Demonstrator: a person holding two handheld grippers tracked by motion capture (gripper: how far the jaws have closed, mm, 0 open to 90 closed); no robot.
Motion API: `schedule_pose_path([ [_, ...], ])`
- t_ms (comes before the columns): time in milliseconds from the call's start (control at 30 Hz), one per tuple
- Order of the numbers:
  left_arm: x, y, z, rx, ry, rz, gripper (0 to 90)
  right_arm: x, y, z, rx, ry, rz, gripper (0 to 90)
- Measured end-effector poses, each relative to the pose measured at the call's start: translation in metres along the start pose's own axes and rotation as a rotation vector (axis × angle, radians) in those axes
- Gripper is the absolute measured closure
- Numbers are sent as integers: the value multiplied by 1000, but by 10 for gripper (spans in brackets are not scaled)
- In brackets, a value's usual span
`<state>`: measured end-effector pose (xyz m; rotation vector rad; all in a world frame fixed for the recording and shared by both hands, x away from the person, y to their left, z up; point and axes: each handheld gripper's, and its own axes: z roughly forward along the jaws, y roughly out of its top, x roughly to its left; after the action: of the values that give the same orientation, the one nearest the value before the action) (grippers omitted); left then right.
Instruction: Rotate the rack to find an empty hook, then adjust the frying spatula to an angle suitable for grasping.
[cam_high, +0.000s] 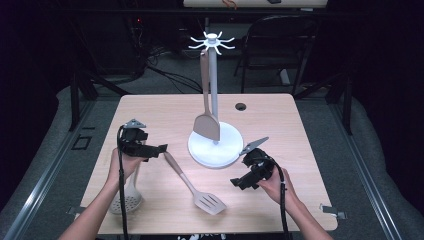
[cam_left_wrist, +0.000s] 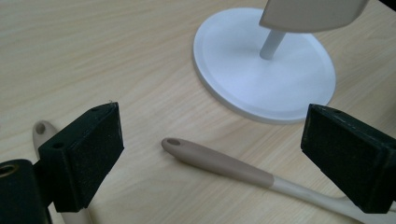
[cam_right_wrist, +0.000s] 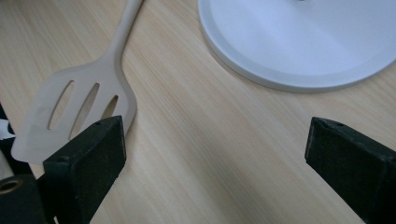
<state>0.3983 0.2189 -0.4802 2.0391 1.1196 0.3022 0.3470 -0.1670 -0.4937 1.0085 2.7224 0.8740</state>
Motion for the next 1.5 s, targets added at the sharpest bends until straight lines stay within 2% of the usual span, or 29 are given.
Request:
schedule_pose_path([
  [100, 2, -5, 5, 26, 2, -3, 34, 5, 0, 3, 9, 16, 1, 63],
  [267, 6, -11, 8, 50, -12, -31, 28, 14, 0, 7, 25, 42, -15, 92],
  [333, 7, -14, 9, 60, -13, -38, 27, 18, 0, 9, 21, 60, -3, 125],
  [433, 9, -17, 13, 77, -15, -52, 26, 24, 3, 10, 31, 63, -17, 174],
  [533, 10, -19, 14, 84, -21, -65, 25, 30, 3, 10, 17, 68, -18, 198],
  [633, 10, -20, 16, 98, -30, -62, 25, 35, 4, 9, 12, 72, -28, 212],
  [733, 8, -21, 17, 100, -26, -70, 26, 39, 5, 10, 8, 84, -34, 280],
  [833, 7, -23, 20, 114, -21, -69, 29, 46, 6, 11, 5, 110, -45, 416],
  [900, 6, -25, 22, 120, -21, -81, 30, 51, 6, 14, 1, 147, -49, 554],
  [967, 5, -26, 24, 134, -19, -87, 31, 57, 6, 19, 12, 177, -58, 644],
  [1067, 4, -27, 27, 142, -14, -87, 36, 67, 5, 28, 45, 193, -81, 743],
  [1300, 1, -27, 28, 146, -8, -91, 39, 79, 4, 36, 60, 186, -118, 863],
  [1333, 1, -27, 29, 147, -7, -94, 40, 81, 3, 37, 43, 189, -107, 882],
  [1433, 1, -27, 29, 148, -4, -99, 41, 85, 2, 39, 34, 189, -115, 900],
  [1467, 1, -28, 29, 150, -3, -98, 43, 85, 3, 40, 56, 185, -127, 900],
  [1500, 1, -28, 29, 150, -3, -100, 43, 86, 1, 44, 53, 197, -113, 900],
])
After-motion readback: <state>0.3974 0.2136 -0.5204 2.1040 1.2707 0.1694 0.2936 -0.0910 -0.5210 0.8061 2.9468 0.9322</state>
